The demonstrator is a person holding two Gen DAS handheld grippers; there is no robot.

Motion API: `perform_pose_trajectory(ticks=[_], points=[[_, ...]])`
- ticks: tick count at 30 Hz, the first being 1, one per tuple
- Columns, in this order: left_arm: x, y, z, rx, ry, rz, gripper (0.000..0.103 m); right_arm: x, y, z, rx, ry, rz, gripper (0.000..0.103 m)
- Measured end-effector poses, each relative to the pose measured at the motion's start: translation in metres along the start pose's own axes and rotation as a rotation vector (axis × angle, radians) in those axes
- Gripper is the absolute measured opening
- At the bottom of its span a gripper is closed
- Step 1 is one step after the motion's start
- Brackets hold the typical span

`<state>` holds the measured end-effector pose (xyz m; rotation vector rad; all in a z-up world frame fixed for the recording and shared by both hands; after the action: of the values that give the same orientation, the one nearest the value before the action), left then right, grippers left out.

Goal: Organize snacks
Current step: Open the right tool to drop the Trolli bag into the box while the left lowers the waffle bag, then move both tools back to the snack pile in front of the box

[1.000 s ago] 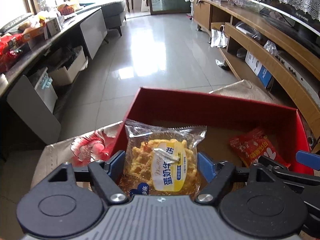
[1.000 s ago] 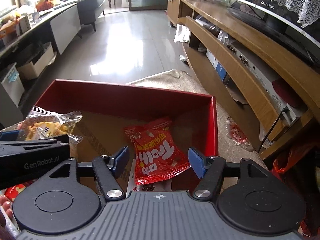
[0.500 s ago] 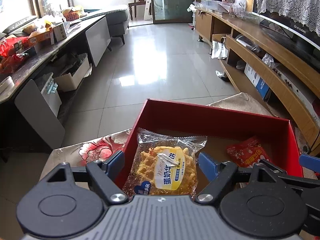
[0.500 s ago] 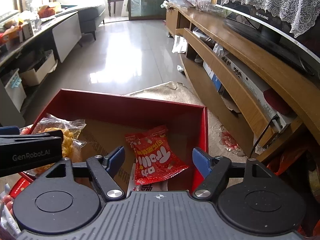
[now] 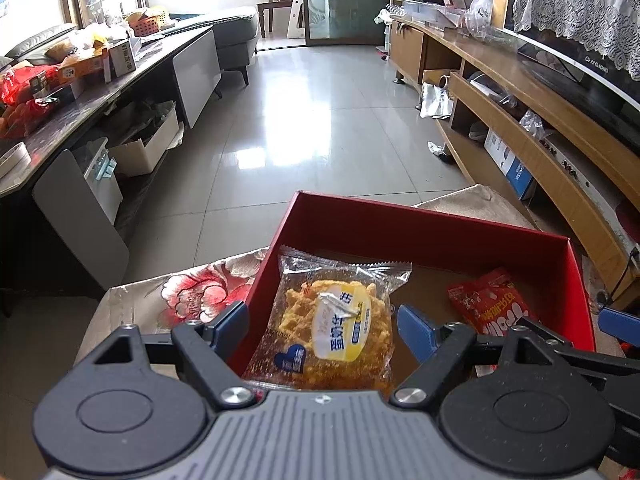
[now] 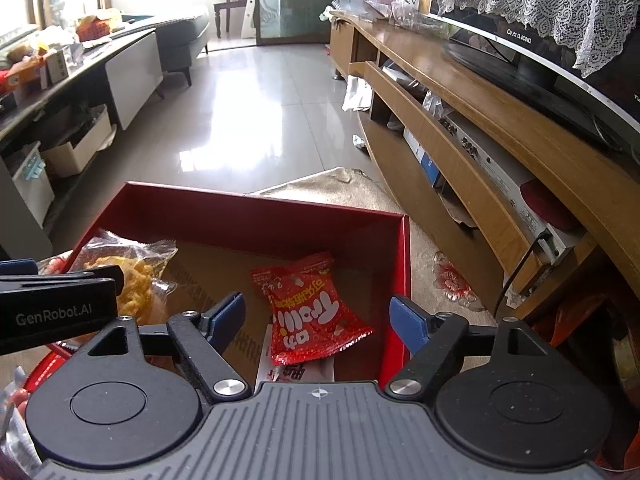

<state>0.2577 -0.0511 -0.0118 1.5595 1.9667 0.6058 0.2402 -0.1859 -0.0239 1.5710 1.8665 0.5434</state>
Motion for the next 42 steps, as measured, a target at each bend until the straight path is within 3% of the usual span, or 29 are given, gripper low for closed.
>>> perform_pose_trajectory(ticks=[25, 32, 42], points=[[0.027, -0.05, -0.047, 0.054, -0.06, -0.007, 0.08, 0.023, -0.049, -0.049, 0.029, 0.038, 0.002, 0.085], [0.054, -0.077, -0.053, 0.142, -0.075, -0.046, 0.08, 0.033, -0.069, -0.055, 0.078, 0.073, 0.001, 0.085], [0.087, -0.107, -0.06, 0.207, -0.055, -0.088, 0.08, 0.048, -0.085, -0.057, 0.132, 0.12, -0.022, 0.086]])
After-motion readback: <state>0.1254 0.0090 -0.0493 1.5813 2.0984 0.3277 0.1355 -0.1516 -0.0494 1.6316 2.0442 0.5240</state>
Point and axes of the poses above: each gripper's, at about its wrist camera, not at the fingertips, and z roughly the way its jaws point, x to its left, y to its top, the point moved 4 cm from there along z, roughly the way its jaws point, and after that the axes turned 13 degrees about -z, right-handed, at the moved point
